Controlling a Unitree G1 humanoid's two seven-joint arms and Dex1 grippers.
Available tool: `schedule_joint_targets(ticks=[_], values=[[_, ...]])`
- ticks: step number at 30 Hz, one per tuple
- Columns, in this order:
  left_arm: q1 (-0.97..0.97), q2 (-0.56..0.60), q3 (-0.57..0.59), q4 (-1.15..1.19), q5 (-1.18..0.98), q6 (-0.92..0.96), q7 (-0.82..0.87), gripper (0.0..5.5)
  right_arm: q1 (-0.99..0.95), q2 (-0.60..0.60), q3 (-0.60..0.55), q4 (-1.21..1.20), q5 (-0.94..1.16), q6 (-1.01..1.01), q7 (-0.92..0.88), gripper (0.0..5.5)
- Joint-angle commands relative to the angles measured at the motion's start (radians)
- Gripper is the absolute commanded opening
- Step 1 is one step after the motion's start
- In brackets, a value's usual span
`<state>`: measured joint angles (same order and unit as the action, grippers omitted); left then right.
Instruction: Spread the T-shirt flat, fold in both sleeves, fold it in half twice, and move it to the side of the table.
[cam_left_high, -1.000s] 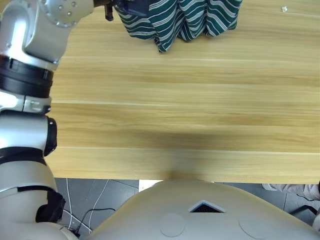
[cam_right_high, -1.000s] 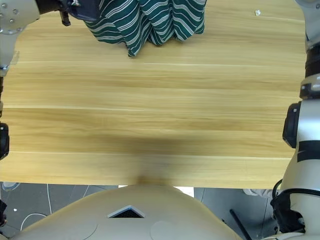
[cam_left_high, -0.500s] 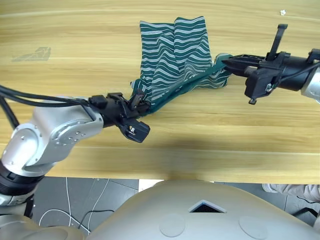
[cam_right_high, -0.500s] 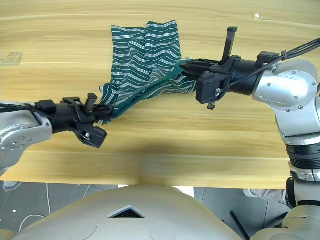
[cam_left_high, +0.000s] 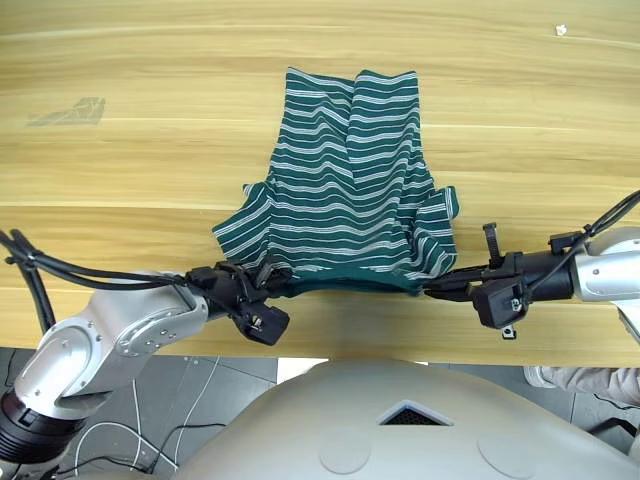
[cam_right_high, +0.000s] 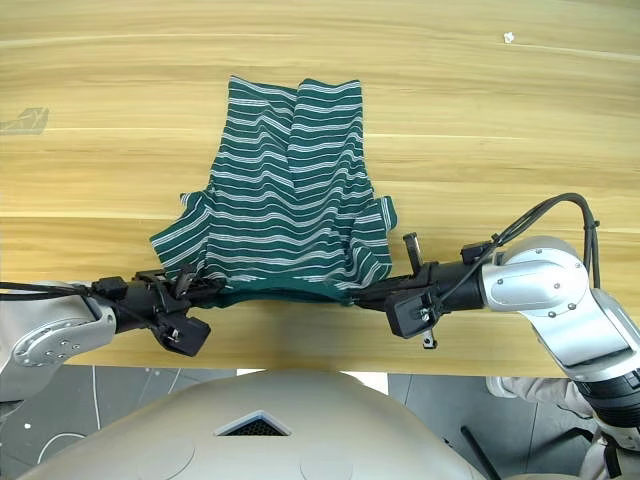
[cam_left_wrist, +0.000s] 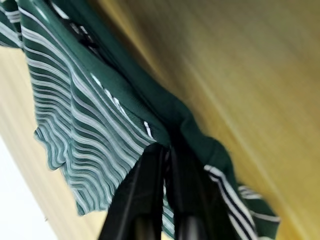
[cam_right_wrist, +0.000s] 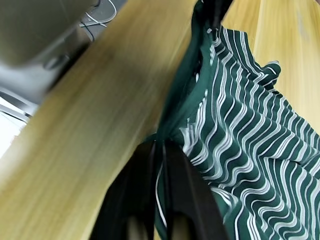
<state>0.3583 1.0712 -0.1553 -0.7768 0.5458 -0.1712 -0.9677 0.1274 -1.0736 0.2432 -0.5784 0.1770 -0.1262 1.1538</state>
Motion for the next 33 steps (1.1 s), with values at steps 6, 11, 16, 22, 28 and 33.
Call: schedule_joint_targets(ticks=[6, 11, 16, 22, 28, 33], values=[[0.200, 0.046, 0.097, -0.135, -0.231, 0.077, -0.140, 1.79, 0.058, -0.057, -0.040, -0.035, 0.064, 0.083, 0.075, 1.84], [0.060, -0.021, 0.225, -0.001, -0.388, 0.150, -0.082, 2.31, -0.055, 0.023, -0.067, 0.172, -0.119, 0.009, -0.064, 1.84], [-0.219, -0.052, 0.229, 0.332, -0.274, 0.107, 0.092, 2.31, -0.133, 0.106, -0.075, 0.287, -0.220, -0.067, -0.181, 1.84], [-0.248, -0.084, 0.096, 0.423, -0.147, 0.063, 0.137, 2.31, -0.199, 0.077, -0.001, 0.441, -0.379, -0.162, -0.152, 1.84], [-0.222, -0.107, 0.052, 0.433, -0.121, 0.063, 0.147, 2.31, -0.222, 0.065, -0.006, 0.480, -0.407, -0.190, -0.140, 1.84], [-0.218, -0.113, 0.043, 0.462, -0.115, 0.055, 0.157, 2.31, -0.213, 0.059, 0.001, 0.477, -0.415, -0.192, -0.125, 1.84]])
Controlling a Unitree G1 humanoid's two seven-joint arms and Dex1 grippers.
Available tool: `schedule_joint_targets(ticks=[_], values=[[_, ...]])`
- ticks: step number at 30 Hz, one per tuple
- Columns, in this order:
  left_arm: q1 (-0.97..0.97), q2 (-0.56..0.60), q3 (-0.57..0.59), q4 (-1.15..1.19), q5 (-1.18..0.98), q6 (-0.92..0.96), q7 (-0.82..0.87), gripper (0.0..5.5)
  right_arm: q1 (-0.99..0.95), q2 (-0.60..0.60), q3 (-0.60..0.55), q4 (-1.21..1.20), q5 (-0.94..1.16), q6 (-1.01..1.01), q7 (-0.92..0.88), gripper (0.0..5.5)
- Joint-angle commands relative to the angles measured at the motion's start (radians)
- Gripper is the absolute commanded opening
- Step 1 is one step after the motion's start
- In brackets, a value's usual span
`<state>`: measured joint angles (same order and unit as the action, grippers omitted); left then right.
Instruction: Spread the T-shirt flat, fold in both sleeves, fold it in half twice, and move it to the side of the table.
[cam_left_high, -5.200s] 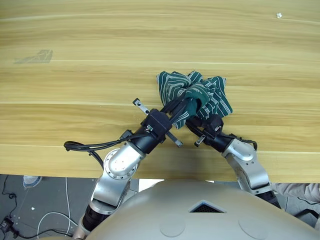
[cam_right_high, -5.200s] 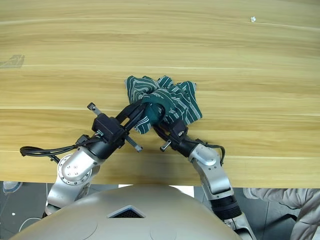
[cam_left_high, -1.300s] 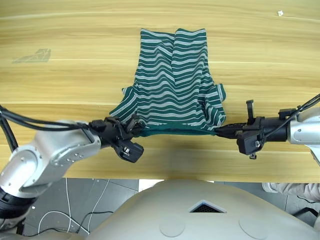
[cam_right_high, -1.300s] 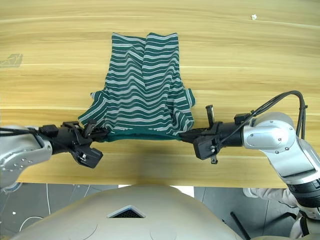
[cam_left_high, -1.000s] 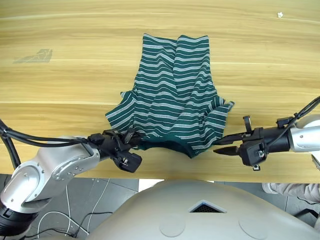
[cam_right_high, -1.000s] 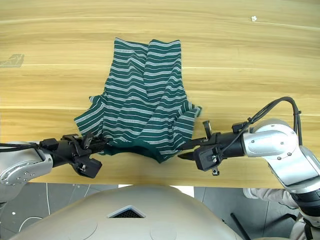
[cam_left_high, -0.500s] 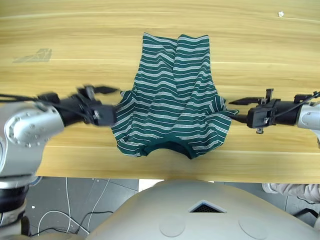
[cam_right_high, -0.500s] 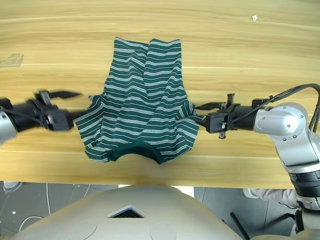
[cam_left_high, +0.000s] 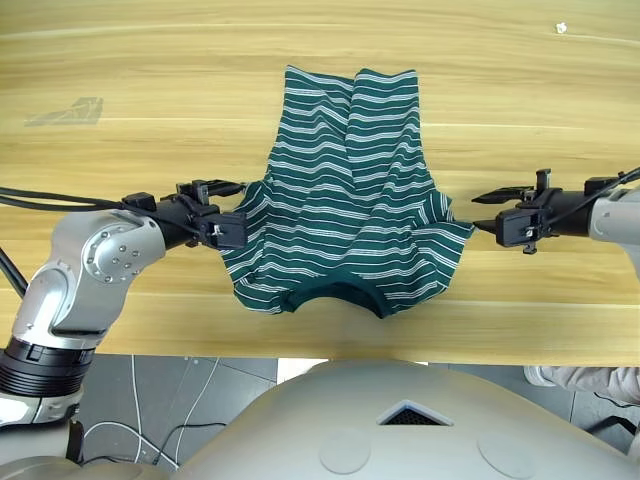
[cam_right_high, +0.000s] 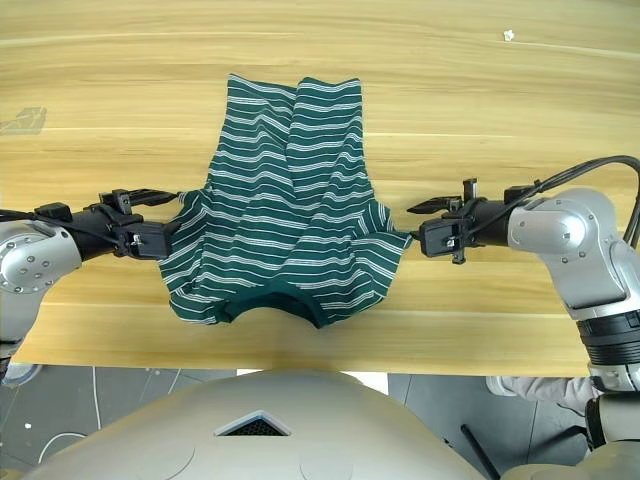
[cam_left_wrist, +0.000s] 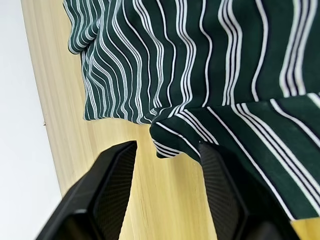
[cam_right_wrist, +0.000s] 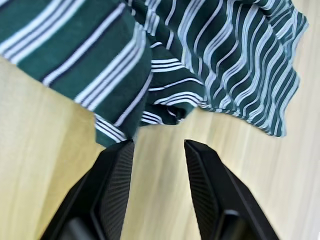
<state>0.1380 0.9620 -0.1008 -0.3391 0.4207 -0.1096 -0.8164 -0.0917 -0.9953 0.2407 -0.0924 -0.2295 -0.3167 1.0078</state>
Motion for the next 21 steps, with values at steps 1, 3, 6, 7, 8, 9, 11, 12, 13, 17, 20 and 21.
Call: schedule_joint_targets(ticks=[1, 3, 6, 7, 8, 9, 11, 12, 13, 17, 20, 21], values=[[0.010, -0.002, -0.011, 0.031, 0.013, -0.010, 0.009, 2.31, 0.018, -0.026, 0.004, -0.020, 0.000, 0.001, 0.032, 1.84], [0.019, 0.000, -0.009, 0.041, 0.016, -0.016, 0.015, 2.31, 0.057, -0.047, -0.003, -0.071, 0.050, 0.026, 0.080, 1.84], [0.029, -0.006, -0.011, 0.046, 0.018, -0.017, 0.024, 2.31, 0.089, -0.064, -0.015, -0.127, 0.110, 0.060, 0.129, 1.84], [0.031, -0.010, -0.015, 0.049, 0.019, -0.018, 0.028, 2.31, 0.093, -0.068, -0.017, -0.135, 0.117, 0.065, 0.136, 1.84], [0.034, -0.014, -0.020, 0.052, 0.021, -0.019, 0.032, 2.31, 0.091, -0.068, -0.017, -0.134, 0.117, 0.069, 0.141, 1.84], [0.034, -0.017, -0.024, 0.056, 0.024, -0.020, 0.035, 2.31, 0.085, -0.064, -0.015, -0.126, 0.107, 0.066, 0.138, 1.84], [0.028, -0.021, -0.033, 0.065, 0.027, -0.024, 0.037, 2.31, 0.064, -0.046, -0.013, -0.094, 0.070, 0.056, 0.107, 1.84], [0.025, -0.022, -0.036, 0.071, 0.028, -0.028, 0.037, 2.31, 0.053, -0.041, -0.016, -0.080, 0.048, 0.050, 0.087, 1.84], [0.024, -0.022, -0.038, 0.075, 0.028, -0.031, 0.038, 2.31, 0.044, -0.036, -0.019, -0.071, 0.037, 0.046, 0.073, 1.84], [0.039, -0.022, -0.042, 0.084, 0.032, -0.038, 0.052, 2.31, 0.004, -0.019, -0.011, -0.027, -0.010, 0.016, 0.026, 1.84], [0.049, -0.028, -0.048, 0.089, 0.036, -0.042, 0.059, 2.31, -0.003, -0.008, 0.013, -0.013, -0.014, 0.008, 0.029, 1.84], [0.050, -0.029, -0.050, 0.090, 0.038, -0.043, 0.061, 2.31, -0.004, -0.003, 0.030, -0.006, -0.019, 0.003, 0.035, 1.84]])
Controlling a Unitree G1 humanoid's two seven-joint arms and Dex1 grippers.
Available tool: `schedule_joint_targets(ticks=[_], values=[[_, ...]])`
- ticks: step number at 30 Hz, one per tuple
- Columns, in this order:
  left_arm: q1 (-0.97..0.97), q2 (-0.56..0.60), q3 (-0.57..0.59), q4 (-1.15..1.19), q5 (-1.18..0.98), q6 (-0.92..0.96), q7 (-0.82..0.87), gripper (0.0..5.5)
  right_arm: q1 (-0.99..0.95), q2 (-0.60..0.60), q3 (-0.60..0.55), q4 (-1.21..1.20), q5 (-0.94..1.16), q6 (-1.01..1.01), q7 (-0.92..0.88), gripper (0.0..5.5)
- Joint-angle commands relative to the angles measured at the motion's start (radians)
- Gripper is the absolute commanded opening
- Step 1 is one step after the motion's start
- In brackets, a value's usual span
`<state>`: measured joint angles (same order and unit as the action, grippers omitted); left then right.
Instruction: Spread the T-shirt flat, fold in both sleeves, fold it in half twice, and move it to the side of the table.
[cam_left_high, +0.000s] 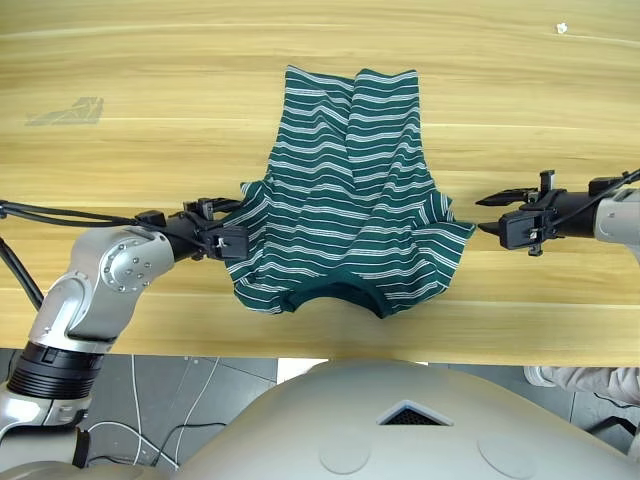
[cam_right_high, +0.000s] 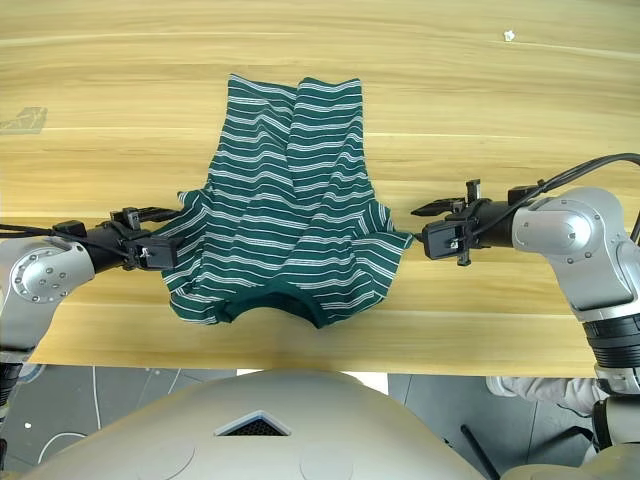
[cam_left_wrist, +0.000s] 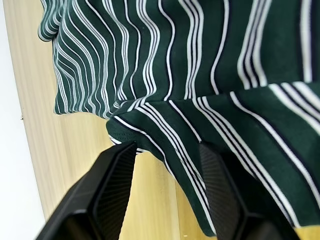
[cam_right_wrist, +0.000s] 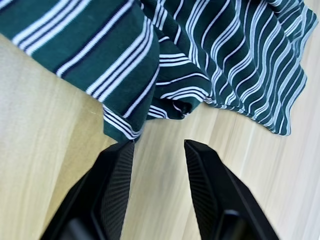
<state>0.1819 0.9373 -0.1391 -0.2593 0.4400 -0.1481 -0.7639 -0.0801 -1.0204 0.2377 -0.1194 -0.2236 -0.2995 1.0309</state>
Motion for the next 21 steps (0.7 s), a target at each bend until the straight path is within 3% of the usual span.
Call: schedule_joint_targets(ticks=[1, 9, 21], values=[[0.005, -0.005, -0.013, 0.011, 0.020, -0.006, 0.009, 2.33, -0.014, 0.027, 0.047, 0.025, -0.030, -0.017, 0.016, 1.67], [-0.003, -0.009, -0.016, 0.031, 0.029, -0.022, 0.022, 2.33, -0.021, 0.038, 0.067, 0.040, -0.039, -0.020, 0.023, 0.04], [0.000, -0.005, -0.014, 0.086, 0.040, -0.038, 0.047, 2.33, 0.088, -0.058, 0.025, 0.117, -0.057, -0.008, 0.024, 0.04]])
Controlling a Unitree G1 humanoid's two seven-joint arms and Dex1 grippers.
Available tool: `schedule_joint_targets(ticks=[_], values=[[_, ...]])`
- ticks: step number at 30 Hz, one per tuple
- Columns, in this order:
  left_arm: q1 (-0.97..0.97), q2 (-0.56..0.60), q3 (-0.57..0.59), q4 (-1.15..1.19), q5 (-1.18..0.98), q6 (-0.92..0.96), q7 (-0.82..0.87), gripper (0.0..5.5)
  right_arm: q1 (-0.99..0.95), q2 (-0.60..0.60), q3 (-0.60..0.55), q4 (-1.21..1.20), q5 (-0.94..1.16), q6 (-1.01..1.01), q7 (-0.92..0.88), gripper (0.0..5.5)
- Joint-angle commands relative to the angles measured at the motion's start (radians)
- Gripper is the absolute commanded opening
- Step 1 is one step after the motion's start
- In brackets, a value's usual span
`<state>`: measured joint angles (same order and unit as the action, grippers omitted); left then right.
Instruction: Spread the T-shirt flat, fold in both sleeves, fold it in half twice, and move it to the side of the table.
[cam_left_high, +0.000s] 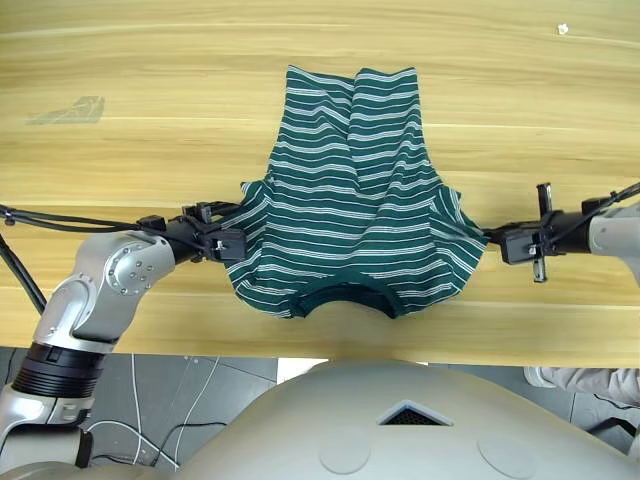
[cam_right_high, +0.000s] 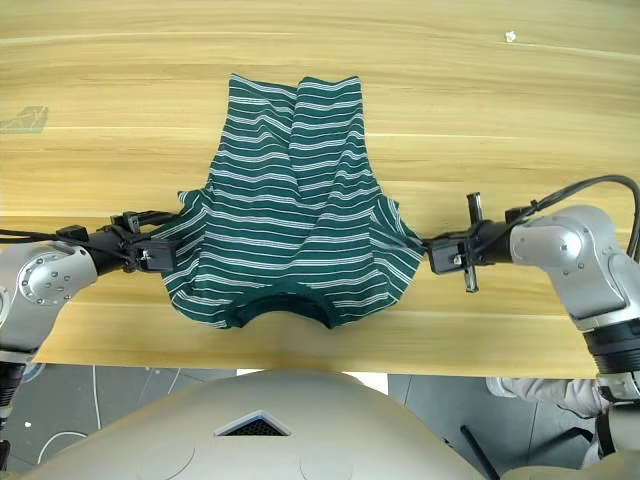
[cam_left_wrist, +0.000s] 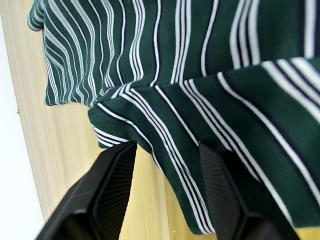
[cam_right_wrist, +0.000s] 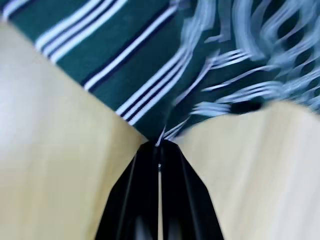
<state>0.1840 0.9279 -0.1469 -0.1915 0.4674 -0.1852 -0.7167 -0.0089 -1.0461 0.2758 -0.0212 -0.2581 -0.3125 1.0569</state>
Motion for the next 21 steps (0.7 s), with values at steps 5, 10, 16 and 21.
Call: schedule_joint_targets(ticks=[5, 10, 16, 21], values=[[0.017, -0.002, -0.008, 0.003, 0.013, 0.000, 0.005, 2.33, 0.066, -0.063, -0.025, -0.010, 0.011, 0.019, 0.026, 0.04], [0.049, 0.006, -0.006, -0.020, 0.013, 0.000, 0.005, 2.33, 0.084, -0.074, -0.047, -0.038, 0.024, 0.039, 0.035, 0.04], [0.183, 0.056, 0.036, -0.132, 0.034, 0.016, -0.015, 2.33, 0.165, -0.101, -0.098, -0.090, 0.055, 0.062, 0.033, 0.04], [0.378, 0.061, 0.105, -0.296, 0.037, 0.043, -0.024, 2.33, 0.223, -0.099, -0.129, -0.125, 0.070, 0.071, 0.026, 0.04]])
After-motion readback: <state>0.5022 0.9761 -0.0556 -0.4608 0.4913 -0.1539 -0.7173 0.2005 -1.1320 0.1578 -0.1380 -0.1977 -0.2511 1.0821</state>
